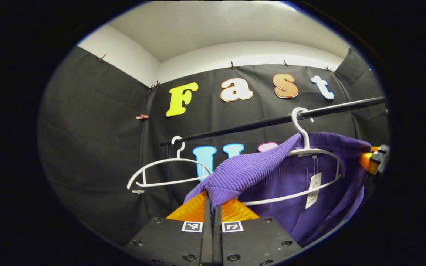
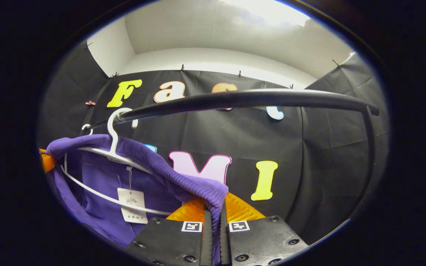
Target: Grasp the clothes on the hanger with both hands and then place them into the laundry hamper below.
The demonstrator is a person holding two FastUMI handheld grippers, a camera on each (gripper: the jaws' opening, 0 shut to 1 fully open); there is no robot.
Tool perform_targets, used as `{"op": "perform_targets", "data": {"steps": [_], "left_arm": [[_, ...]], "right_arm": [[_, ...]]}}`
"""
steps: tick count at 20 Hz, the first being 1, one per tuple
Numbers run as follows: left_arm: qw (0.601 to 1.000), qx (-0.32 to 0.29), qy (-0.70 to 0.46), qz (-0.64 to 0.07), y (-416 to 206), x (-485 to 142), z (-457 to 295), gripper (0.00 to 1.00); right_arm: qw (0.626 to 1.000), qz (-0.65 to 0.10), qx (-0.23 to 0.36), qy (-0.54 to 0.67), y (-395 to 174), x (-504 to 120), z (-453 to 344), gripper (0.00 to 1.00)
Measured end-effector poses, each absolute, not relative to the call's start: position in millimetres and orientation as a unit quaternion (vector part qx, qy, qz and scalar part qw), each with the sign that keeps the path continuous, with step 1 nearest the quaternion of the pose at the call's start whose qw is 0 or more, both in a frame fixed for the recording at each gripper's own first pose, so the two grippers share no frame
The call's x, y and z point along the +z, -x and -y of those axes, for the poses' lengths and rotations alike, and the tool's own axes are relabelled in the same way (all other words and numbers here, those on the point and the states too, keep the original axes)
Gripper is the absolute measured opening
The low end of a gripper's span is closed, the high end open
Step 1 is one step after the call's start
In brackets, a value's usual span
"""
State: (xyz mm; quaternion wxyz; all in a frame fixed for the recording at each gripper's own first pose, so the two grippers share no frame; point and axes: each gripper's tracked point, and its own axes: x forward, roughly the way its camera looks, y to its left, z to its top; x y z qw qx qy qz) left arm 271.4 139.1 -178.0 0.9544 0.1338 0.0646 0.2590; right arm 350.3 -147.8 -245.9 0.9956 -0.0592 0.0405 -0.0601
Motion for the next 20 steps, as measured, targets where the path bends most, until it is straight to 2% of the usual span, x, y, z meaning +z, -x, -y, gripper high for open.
{"op": "perform_targets", "data": {"steps": [1,8,10,14,20], "left_arm": [[0.953,0.26,-0.144,-0.061,-273.7,-174.4,-143.7,0.05],[0.931,0.296,-0.208,-0.047,-286.7,-157.7,-200.4,0.02],[0.932,0.301,-0.191,-0.071,-294.2,-174.8,-214.7,0.07],[0.938,0.283,-0.163,-0.118,-299.0,-220.4,-218.5,0.05],[0.945,0.261,-0.084,-0.178,-279.9,-287.8,-186.0,0.05]], "right_arm": [[0.996,-0.032,-0.061,0.064,-354.2,-243.7,149.0,0.12],[0.998,0.016,-0.025,0.056,-387.6,-227.0,120.1,0.12],[0.998,0.018,-0.015,0.06,-395.5,-230.9,110.0,0.12],[0.997,0.019,-0.02,0.067,-402.1,-234.0,114.8,0.12],[0.996,0.022,-0.03,0.081,-404.6,-232.7,124.6,0.11]]}}
